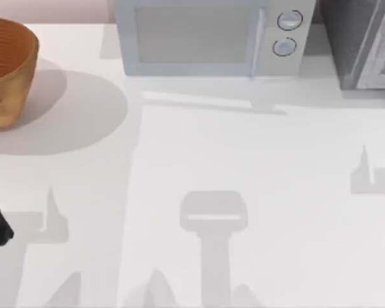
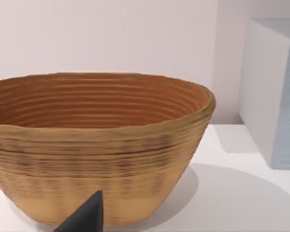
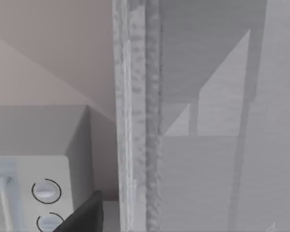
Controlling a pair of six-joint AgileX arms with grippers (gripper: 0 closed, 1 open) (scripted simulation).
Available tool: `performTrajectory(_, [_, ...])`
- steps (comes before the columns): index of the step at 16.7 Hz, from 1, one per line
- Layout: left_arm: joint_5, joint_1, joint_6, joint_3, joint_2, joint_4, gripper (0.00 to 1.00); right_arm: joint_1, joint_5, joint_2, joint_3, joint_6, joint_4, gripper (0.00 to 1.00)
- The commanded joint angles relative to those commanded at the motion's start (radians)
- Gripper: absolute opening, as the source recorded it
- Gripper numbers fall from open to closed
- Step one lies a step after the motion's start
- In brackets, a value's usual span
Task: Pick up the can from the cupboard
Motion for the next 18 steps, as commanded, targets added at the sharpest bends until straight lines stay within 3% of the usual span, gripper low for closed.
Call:
performTrajectory(11, [0.0,0.0,0.0,0.0,0.0,0.0,1.0,0.102,0.102,0.76,0.979,0.001,-0.272,1.0])
performTrajectory(18, [0.0,0.0,0.0,0.0,0.0,0.0,1.0,0.13,0.123,0.913,1.193,0.006,-0.309,1.0])
